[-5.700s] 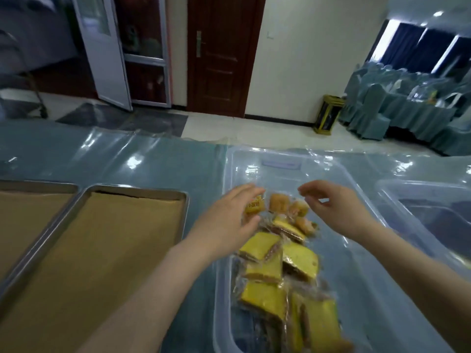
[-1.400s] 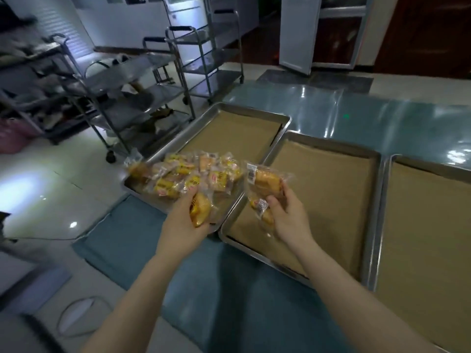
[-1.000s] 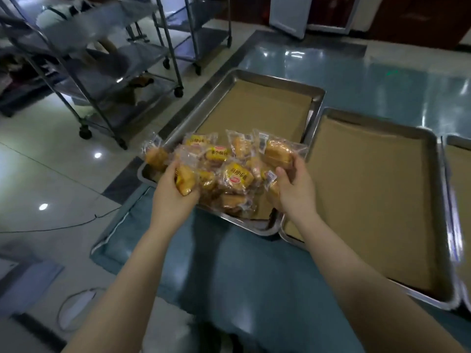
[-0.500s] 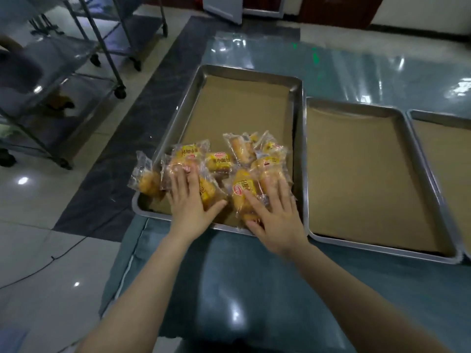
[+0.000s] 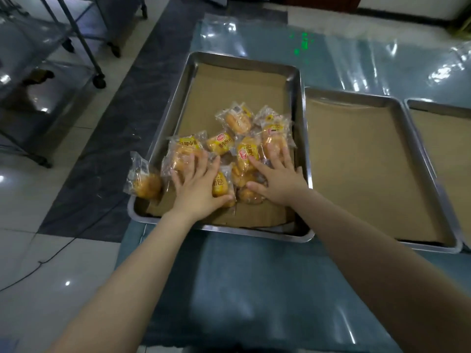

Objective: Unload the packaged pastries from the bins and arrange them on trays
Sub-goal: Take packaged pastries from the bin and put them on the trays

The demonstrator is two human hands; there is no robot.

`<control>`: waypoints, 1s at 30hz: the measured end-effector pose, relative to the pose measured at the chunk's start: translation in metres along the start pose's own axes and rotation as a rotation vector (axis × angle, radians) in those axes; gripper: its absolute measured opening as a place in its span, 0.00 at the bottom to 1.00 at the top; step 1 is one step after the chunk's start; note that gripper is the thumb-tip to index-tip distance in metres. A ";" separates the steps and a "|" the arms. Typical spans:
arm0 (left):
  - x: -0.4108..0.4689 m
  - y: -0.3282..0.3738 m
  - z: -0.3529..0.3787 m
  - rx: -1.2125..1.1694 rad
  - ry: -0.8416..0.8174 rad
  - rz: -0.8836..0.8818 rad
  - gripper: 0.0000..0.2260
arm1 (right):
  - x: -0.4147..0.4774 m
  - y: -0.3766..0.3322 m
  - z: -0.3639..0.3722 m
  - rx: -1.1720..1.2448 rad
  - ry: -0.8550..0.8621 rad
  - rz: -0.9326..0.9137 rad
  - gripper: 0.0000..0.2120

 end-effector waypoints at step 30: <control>-0.022 0.445 0.026 0.004 0.348 0.502 0.29 | -0.251 0.358 -0.144 0.111 0.729 -0.055 0.20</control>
Point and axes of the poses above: each hand's wrist, its own x-axis towards the middle knuckle, its own z-axis out of the palm, y = z × x, the point moved 1 cm from there along x, towards the middle knuckle, and after that the axes turned 9 degrees about -x, right-handed, at the moved point
